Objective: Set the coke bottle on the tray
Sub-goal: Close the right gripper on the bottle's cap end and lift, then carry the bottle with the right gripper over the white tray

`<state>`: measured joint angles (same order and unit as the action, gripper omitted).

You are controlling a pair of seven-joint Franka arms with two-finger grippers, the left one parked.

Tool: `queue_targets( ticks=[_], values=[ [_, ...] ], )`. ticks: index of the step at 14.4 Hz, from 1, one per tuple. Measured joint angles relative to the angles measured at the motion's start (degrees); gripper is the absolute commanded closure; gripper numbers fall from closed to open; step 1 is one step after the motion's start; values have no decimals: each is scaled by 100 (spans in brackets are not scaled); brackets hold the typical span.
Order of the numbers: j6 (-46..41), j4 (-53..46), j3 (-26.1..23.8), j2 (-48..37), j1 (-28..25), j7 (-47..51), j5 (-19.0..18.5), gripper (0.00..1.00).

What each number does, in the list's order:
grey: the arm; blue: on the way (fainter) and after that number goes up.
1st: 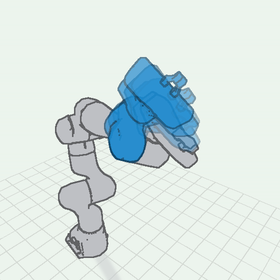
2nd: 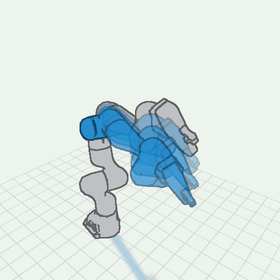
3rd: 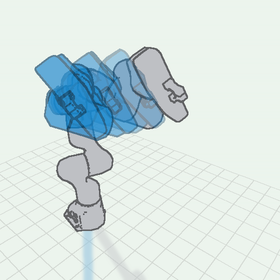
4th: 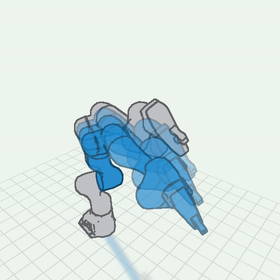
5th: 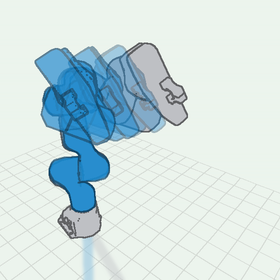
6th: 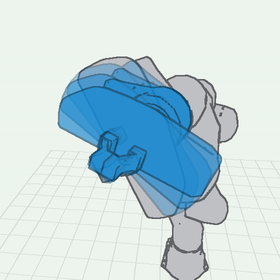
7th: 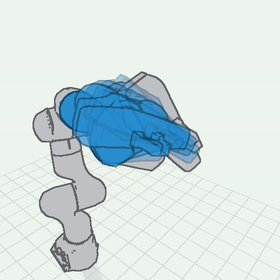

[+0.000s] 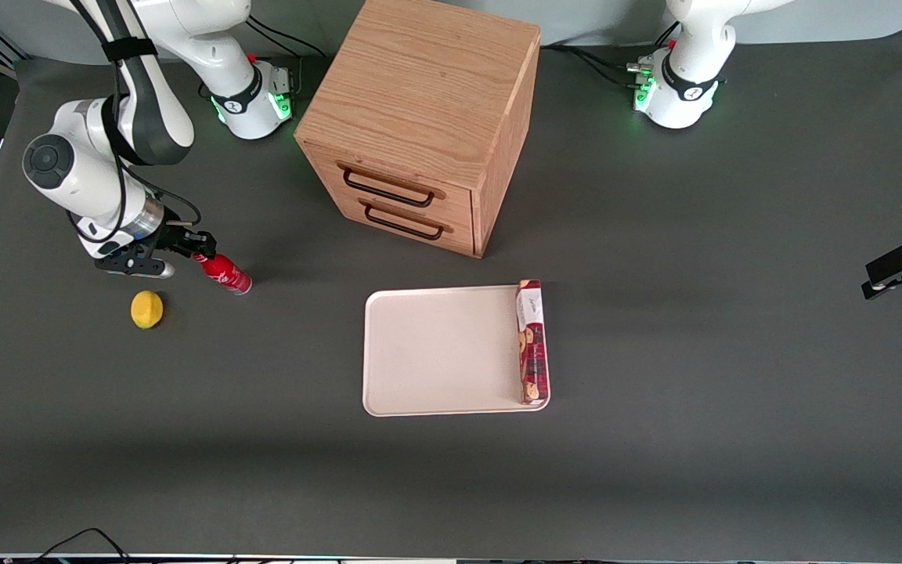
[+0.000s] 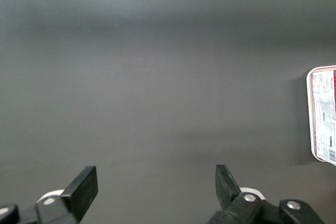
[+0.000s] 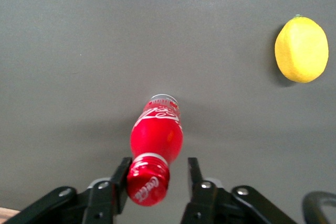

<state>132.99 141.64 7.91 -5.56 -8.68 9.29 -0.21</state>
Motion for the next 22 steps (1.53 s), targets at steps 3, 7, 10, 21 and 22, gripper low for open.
queue_targets(
  ticks=[3,7,10,21,22],
  values=[
    [15,-5,-8,13,-5,-3,-13,100],
    [-423,-475,-51,21,-76,-5,-15,100],
    [-1809,-1791,-80,26,-99,-5,-14,100],
    [-4613,-7089,-1849,2651,-434,2522,19,100],
    [-4567,-7306,-1982,2984,-530,2921,10,100]
  ],
)
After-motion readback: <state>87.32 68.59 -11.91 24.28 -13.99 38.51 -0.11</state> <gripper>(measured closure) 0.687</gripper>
